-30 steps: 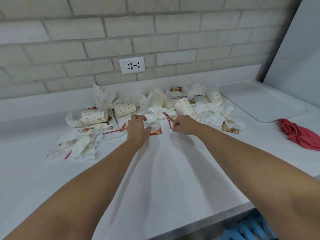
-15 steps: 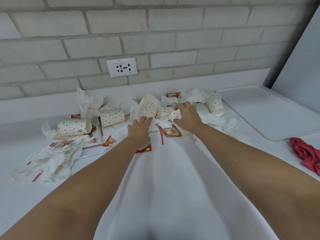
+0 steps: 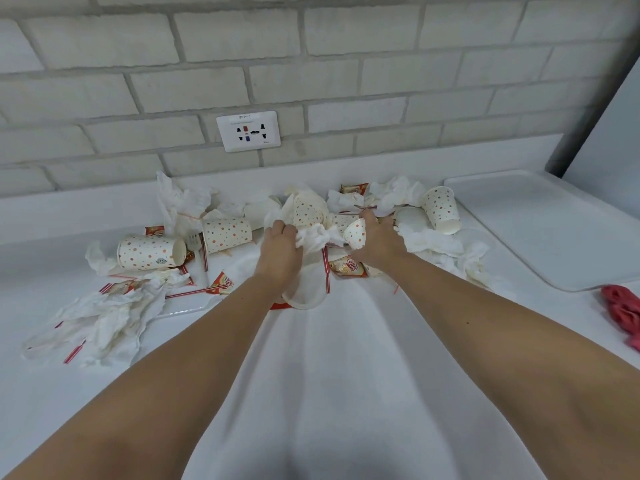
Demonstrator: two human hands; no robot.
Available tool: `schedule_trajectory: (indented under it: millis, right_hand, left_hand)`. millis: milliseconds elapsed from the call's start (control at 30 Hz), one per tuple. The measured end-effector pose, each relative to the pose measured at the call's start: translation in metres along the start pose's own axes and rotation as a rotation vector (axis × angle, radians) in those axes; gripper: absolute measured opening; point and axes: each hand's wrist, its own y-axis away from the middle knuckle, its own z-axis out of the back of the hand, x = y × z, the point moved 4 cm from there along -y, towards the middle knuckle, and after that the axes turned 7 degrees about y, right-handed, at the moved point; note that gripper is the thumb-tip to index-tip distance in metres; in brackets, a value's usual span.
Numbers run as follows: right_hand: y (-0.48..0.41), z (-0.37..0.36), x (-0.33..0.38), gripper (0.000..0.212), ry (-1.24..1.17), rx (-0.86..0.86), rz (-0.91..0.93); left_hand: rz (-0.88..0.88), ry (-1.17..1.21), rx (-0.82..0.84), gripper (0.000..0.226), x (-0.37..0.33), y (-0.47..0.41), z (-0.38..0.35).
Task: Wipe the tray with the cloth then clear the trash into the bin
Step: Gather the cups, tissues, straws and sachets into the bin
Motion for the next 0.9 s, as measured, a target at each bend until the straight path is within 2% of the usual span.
schedule_trajectory:
  millis: [200, 400, 533, 667, 767, 833, 900]
  right_hand:
    - [0.017, 0.024, 0.003, 0.077, -0.031, -0.036, -0.001]
    - [0.059, 0.045, 0.007, 0.085, -0.11, -0.047, 0.013]
    - [0.092, 0.053, 0.005, 0.083, -0.168, -0.026, -0.006]
    - [0.13, 0.056, 0.002, 0.085, -0.23, -0.004, -0.008]
    - [0.154, 0.058, -0.003, 0.083, -0.243, -0.009, -0.038]
    - [0.167, 0.062, -0.009, 0.084, -0.297, -0.015, -0.058]
    - [0.178, 0.068, -0.018, 0.083, -0.353, -0.027, -0.076]
  left_hand:
    - [0.025, 0.312, -0.159, 0.005, -0.012, 0.01, 0.037]
    - [0.059, 0.438, -0.152, 0.008, -0.025, 0.032, 0.055]
    - [0.063, 0.505, -0.096, 0.029, -0.041, 0.056, 0.06]
    - [0.064, 0.622, -0.093, 0.034, -0.059, 0.079, 0.06]
    - [0.114, 0.691, -0.061, 0.028, -0.077, 0.097, 0.053]
    - [0.191, 0.722, 0.018, 0.025, -0.091, 0.107, 0.046]
    - [0.258, 0.778, 0.111, 0.034, -0.107, 0.115, 0.035]
